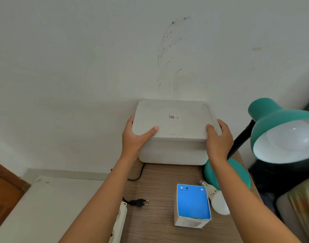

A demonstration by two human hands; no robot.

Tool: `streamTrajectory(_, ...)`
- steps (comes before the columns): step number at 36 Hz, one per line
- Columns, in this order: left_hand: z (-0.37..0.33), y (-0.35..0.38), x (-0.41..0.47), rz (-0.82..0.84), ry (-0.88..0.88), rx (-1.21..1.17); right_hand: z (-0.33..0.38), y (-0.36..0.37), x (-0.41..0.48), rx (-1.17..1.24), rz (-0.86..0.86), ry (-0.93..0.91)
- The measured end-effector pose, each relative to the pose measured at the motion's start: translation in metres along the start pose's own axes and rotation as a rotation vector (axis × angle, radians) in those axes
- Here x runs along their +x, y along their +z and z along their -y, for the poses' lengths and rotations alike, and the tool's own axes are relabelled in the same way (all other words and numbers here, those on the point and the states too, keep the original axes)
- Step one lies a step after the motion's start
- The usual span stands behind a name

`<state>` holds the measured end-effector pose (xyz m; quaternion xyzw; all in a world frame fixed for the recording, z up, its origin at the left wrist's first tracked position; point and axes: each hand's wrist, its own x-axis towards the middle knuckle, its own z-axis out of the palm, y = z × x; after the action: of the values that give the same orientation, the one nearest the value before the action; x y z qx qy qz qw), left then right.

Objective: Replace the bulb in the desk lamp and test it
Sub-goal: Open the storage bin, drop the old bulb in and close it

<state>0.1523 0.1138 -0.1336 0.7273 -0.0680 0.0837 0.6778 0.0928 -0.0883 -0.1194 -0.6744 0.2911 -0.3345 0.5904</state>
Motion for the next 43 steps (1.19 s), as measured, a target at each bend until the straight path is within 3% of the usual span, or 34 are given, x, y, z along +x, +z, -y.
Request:
streamTrajectory(7, -0.004, 0.006, 0.000, -0.078, 0.000, -0.005, -0.001, 0.003, 0.004, -0.118, -0.024, -0.011)
streamTrajectory(26, -0.016, 0.012, 0.005, -0.159, 0.006, 0.069, 0.007, 0.000, 0.002, -0.076, 0.010, 0.030)
streamTrajectory(43, -0.025, 0.003, 0.003, -0.168, 0.041, 0.083, 0.037, -0.001, -0.002, -0.033, -0.008, -0.161)
